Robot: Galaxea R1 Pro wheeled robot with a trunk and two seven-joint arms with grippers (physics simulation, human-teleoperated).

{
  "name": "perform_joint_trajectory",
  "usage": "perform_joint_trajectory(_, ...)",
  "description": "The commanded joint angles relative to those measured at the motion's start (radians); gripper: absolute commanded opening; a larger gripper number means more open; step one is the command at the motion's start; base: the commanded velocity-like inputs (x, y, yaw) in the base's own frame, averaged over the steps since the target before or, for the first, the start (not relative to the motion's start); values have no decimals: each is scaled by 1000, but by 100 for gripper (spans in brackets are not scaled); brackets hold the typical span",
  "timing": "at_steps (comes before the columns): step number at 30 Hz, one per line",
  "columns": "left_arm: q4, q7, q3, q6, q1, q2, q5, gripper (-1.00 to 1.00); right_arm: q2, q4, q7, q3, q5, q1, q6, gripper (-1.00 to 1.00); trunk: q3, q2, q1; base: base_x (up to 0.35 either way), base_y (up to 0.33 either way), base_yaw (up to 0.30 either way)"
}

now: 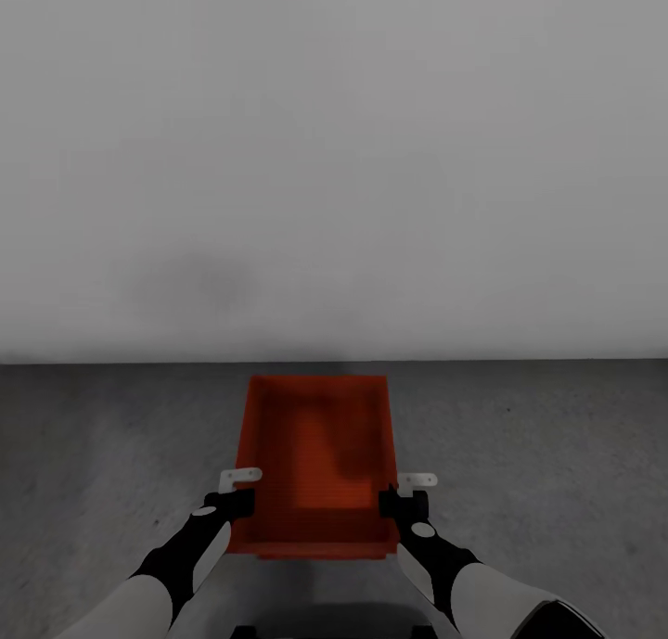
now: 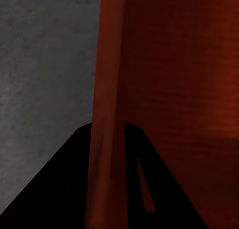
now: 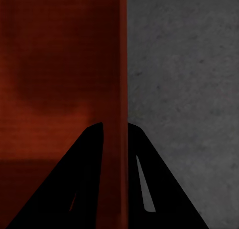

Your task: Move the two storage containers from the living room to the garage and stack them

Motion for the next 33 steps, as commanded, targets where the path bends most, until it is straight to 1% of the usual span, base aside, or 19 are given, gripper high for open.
perform_joint_trajectory(1,-6,14,4,6,-1,13,-6,-100,-4,50,-1,-30,-18,-1,-6,-100,-4,-8,4,0,0,0)
perform_joint_trajectory(33,-4,14,4,6,-1,15,-6,-100,-4,50,-2,-30,-18,-1,-6,-100,-104,-232,127,0,0,0)
